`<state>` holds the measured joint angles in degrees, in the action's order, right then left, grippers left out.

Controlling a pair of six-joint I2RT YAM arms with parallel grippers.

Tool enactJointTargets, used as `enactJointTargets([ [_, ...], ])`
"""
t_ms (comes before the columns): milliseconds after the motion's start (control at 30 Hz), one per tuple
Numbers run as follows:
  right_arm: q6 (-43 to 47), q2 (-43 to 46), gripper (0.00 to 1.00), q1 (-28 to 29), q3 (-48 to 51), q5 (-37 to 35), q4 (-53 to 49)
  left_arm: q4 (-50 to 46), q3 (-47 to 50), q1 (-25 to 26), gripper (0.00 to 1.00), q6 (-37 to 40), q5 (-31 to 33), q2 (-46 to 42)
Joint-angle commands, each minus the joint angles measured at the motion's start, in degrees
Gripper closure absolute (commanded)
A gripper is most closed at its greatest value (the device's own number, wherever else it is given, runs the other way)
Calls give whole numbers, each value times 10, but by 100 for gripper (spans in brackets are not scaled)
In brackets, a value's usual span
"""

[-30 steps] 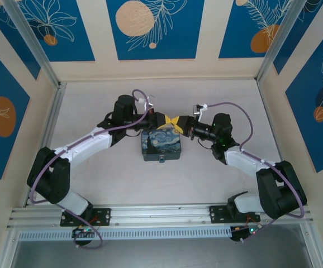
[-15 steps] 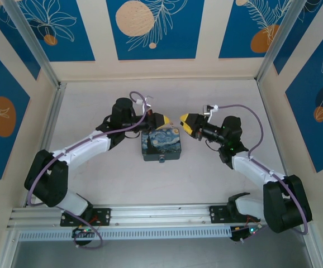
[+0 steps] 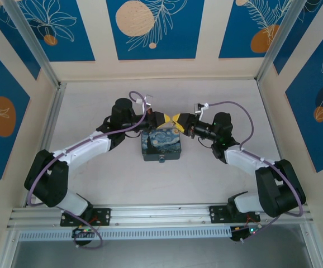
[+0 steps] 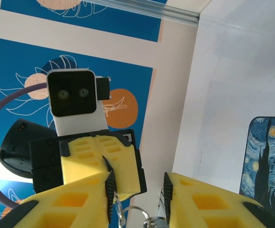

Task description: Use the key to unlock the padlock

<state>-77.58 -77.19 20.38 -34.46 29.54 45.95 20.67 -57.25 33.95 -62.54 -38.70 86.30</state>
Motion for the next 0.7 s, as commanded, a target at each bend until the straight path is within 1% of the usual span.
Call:
enactJointTargets([
  [0, -4, -6, 67, 6, -11, -7, 43, 24, -1, 6, 100, -2, 5, 0],
  [167, -10, -3, 73, 7, 3, -10, 58, 29, -1, 6, 100, -6, 8, 5],
  [467, -14, -3, 74, 14, 18, -13, 74, 33, -1, 6, 100, -10, 14, 10],
  [667, -16, -2, 78, 15, 27, -16, 79, 35, -2, 7, 100, -12, 15, 14],
])
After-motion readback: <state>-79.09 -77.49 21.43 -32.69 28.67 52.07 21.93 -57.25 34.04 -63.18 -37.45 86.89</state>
